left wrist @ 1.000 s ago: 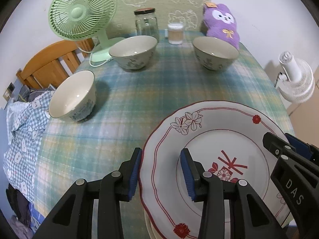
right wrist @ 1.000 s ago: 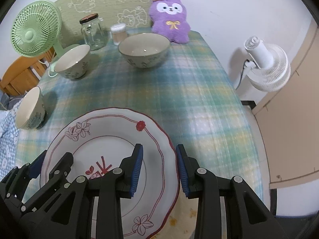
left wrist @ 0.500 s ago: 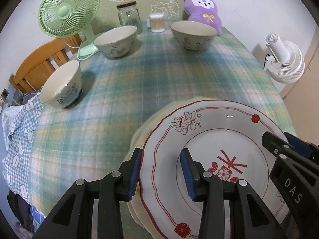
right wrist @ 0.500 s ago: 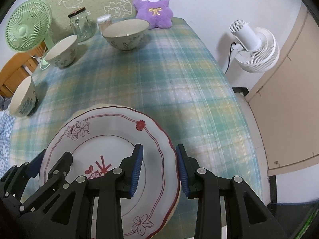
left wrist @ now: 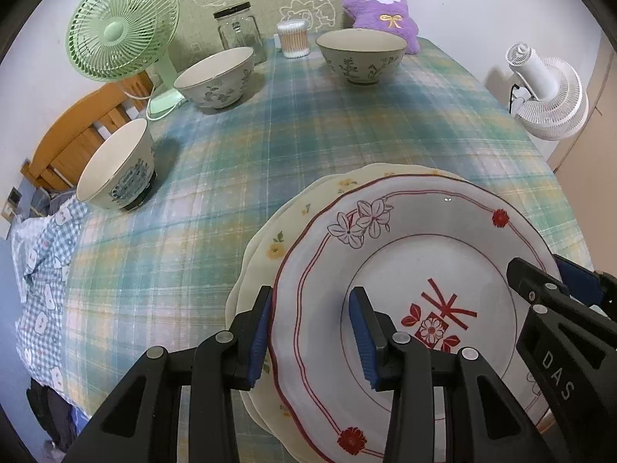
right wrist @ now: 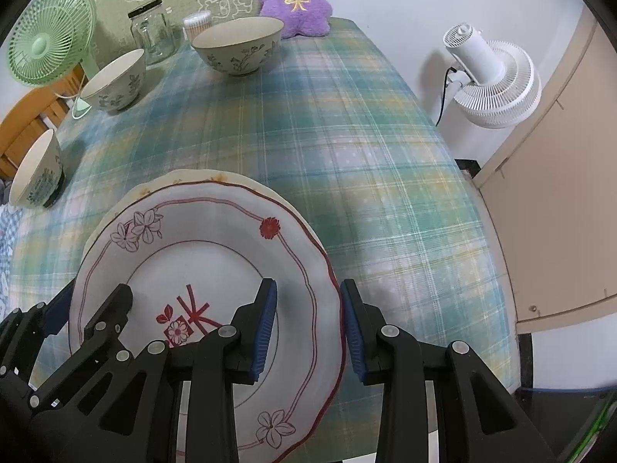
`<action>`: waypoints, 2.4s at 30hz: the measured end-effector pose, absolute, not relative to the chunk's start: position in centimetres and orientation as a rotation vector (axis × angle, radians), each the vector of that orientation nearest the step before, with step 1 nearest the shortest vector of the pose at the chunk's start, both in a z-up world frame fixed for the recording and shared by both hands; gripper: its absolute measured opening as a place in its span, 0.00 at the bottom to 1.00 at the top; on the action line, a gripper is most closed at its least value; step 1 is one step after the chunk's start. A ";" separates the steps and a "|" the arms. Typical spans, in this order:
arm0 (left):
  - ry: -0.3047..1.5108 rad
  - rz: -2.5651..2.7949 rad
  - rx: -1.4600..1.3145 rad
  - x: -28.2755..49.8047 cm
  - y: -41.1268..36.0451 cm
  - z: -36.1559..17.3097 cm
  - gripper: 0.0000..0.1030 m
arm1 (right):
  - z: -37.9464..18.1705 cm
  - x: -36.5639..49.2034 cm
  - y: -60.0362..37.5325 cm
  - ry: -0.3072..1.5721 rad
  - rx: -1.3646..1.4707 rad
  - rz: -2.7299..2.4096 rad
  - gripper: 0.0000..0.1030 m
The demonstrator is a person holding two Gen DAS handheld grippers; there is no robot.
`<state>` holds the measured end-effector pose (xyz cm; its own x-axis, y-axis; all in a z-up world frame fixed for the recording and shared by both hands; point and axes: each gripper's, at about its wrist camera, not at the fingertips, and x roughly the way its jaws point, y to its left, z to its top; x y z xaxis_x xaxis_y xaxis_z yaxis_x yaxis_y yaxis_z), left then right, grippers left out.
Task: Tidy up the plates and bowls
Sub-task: 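Lift the three-plate stack with both tools away from the bowls, then lower the plate stack at the table edge and open both tools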
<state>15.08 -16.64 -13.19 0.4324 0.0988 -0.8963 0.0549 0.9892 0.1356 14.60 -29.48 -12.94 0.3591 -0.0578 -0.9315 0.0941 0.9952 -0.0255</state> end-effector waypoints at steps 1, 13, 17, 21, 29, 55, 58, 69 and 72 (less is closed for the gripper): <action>1.126 0.030 0.152 15.1 -16.6 -13.2 0.38 | -12.9 14.6 -29.4 1.200 0.030 -0.098 0.36; 1.143 0.049 0.183 15.6 -17.0 -13.4 0.40 | -13.2 15.2 -29.4 1.207 0.009 -0.076 0.40; 1.170 0.021 0.146 16.0 -16.7 -13.3 0.50 | -13.2 15.6 -29.6 1.230 0.047 -0.027 0.51; 1.203 0.019 0.103 16.4 -16.2 -12.9 0.57 | -12.9 16.2 -30.0 1.250 0.062 0.018 0.52; 1.197 0.007 0.039 18.1 -14.6 -11.0 0.74 | -10.9 18.3 -30.2 1.231 0.061 0.128 0.62; 1.071 0.028 0.012 20.9 -5.1 -6.3 0.74 | -5.7 20.2 -20.4 1.080 0.114 0.086 0.62; 1.056 0.024 0.022 21.3 -3.8 -6.0 0.74 | -5.1 20.5 -18.8 1.063 0.119 0.079 0.62; 1.025 0.013 0.050 23.7 1.6 -6.1 0.69 | -4.7 22.9 -12.7 1.034 0.121 0.051 0.62; 1.023 0.026 0.046 24.5 3.4 -6.5 0.69 | -5.0 23.9 -10.6 1.041 0.116 0.056 0.61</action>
